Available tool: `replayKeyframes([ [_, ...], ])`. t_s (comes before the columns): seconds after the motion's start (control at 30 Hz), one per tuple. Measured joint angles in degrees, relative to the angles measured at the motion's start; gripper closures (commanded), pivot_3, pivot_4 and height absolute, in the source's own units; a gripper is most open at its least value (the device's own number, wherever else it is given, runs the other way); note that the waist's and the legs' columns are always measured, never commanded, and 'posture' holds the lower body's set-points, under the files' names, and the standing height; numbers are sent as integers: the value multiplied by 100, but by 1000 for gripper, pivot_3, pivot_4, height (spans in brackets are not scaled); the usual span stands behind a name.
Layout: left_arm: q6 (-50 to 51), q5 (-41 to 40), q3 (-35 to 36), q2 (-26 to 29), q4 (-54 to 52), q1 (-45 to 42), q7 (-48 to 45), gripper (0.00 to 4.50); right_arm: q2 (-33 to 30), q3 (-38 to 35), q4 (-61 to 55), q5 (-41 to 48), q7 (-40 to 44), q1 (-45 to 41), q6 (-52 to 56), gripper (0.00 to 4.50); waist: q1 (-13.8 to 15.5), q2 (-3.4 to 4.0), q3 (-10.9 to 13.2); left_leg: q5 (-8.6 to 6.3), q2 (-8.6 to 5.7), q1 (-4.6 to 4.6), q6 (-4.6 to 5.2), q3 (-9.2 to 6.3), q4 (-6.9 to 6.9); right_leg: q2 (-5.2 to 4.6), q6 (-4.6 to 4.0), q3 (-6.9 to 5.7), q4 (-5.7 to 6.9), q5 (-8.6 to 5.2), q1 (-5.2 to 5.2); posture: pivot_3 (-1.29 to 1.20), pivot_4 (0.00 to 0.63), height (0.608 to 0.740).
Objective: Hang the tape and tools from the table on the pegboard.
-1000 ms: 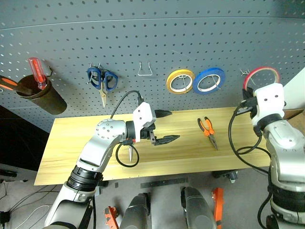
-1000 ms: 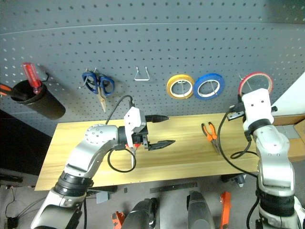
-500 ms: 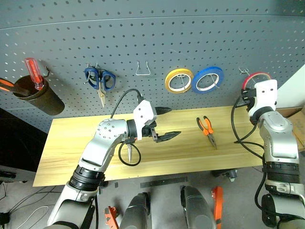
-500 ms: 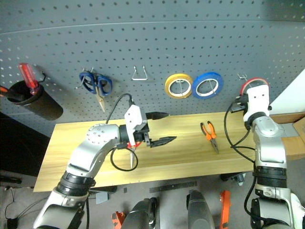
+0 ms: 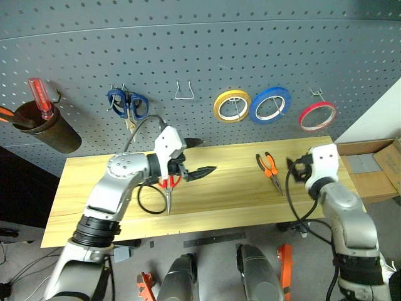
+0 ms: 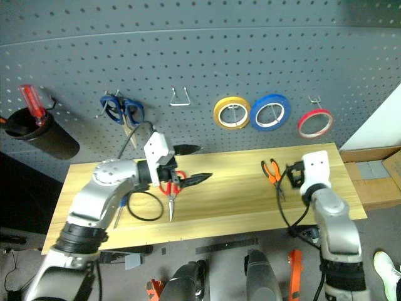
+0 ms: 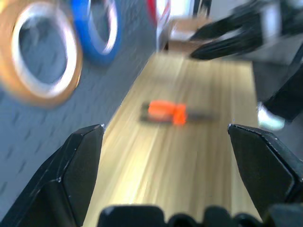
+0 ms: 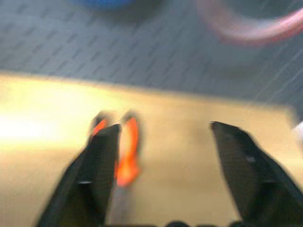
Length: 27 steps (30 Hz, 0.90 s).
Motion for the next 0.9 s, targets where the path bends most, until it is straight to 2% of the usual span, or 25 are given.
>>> replayKeyframes([
  [0.1, -313, 240, -18, 226, 423, 16, -136, 0, 237, 481, 11, -16, -120, -192, 751, 353, 5, 0, 0, 1, -2, -1, -2, -1, 1, 0, 0, -1, -1, 5, -1, -193, 268, 740],
  [0.23, -449, 326, -30, 260, 543, 17, -265, 0, 359, 660, 688, -73, -299, -719, 950, 353, 31, -1, 1, 1, -5, -7, -2, 0, 2, -2, 1, -3, -11, 6, -1, -183, 269, 740],
  [0.43, -495, 339, -65, 277, 490, 48, -387, 0, 390, 605, 2602, -202, -573, -1604, 226, 353, 13, -1, 0, 2, -2, -9, -4, 6, -4, -1, 1, -3, -13, 6, -9, -160, 266, 740],
  [0.7, -408, 343, -99, 274, 255, 217, -388, 0, 137, 588, 4870, -388, -492, -2629, -895, 353, 6, -2, 0, 2, -1, -6, -3, 17, -2, -1, 1, 2, -8, 7, -10, -145, 263, 740],
  [0.9, -380, 346, -104, 274, 222, 254, -342, 0, 121, 578, 6026, -403, -312, -3041, -1304, 353, 5, -2, 0, 3, -1, -6, -6, 20, 0, -1, 1, 5, -8, 7, -9, -143, 259, 740],
])
